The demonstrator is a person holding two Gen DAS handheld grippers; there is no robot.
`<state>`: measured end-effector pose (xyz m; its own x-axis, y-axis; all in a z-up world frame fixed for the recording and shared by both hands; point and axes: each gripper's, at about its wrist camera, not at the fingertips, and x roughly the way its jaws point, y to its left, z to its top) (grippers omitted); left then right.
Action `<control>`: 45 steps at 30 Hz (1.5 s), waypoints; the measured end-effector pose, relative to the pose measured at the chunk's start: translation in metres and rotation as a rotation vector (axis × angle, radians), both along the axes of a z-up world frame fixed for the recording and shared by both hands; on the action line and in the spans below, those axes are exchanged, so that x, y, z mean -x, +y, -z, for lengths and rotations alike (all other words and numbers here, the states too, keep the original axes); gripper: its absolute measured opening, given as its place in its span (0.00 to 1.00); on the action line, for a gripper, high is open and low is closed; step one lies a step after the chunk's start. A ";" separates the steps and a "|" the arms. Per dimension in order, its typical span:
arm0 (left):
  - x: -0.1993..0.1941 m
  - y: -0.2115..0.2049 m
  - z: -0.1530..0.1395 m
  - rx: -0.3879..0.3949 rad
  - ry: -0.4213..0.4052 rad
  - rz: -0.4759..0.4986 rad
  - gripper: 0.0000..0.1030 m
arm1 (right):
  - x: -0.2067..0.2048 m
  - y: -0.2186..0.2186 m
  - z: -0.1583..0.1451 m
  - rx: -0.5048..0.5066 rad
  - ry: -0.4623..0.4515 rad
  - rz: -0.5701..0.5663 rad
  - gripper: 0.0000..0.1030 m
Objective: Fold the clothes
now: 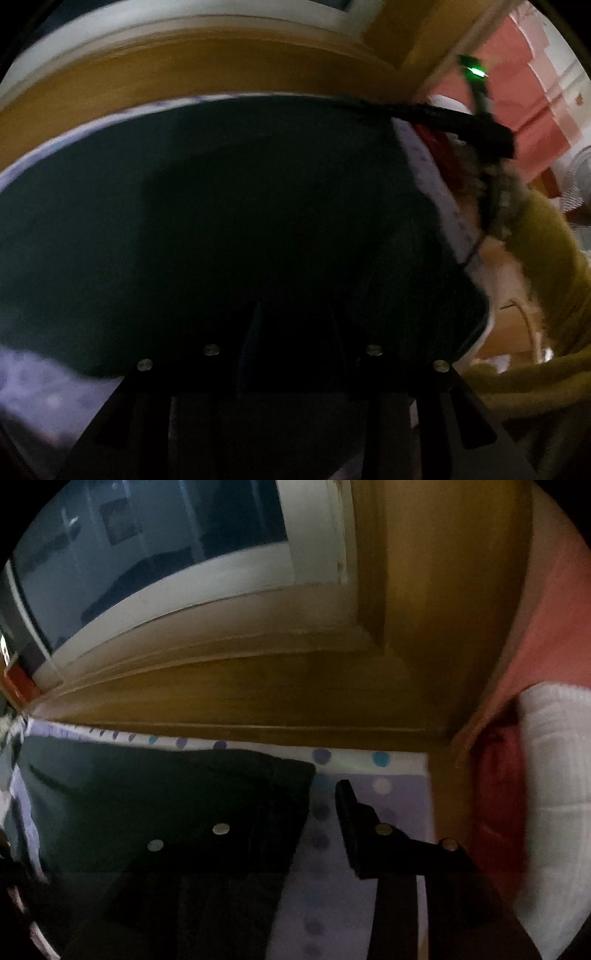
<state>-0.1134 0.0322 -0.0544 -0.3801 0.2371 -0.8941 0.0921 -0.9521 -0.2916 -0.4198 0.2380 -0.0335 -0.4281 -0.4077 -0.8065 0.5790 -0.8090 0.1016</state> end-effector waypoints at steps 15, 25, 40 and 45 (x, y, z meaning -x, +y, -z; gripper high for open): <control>-0.046 -0.179 0.025 -0.017 0.094 -0.089 0.35 | -0.147 -0.171 -0.045 0.064 -0.143 -0.154 0.36; -0.057 -0.178 0.047 -0.040 0.143 0.022 0.38 | -0.176 -0.339 0.041 -0.072 -0.184 -0.251 0.35; -0.058 -0.153 0.049 0.077 0.120 -0.194 0.39 | -0.128 -0.386 0.033 -0.078 -0.039 -0.565 0.36; -0.058 -0.137 0.051 0.104 0.112 -0.327 0.40 | -0.154 -0.392 0.013 -0.062 -0.045 -0.858 0.36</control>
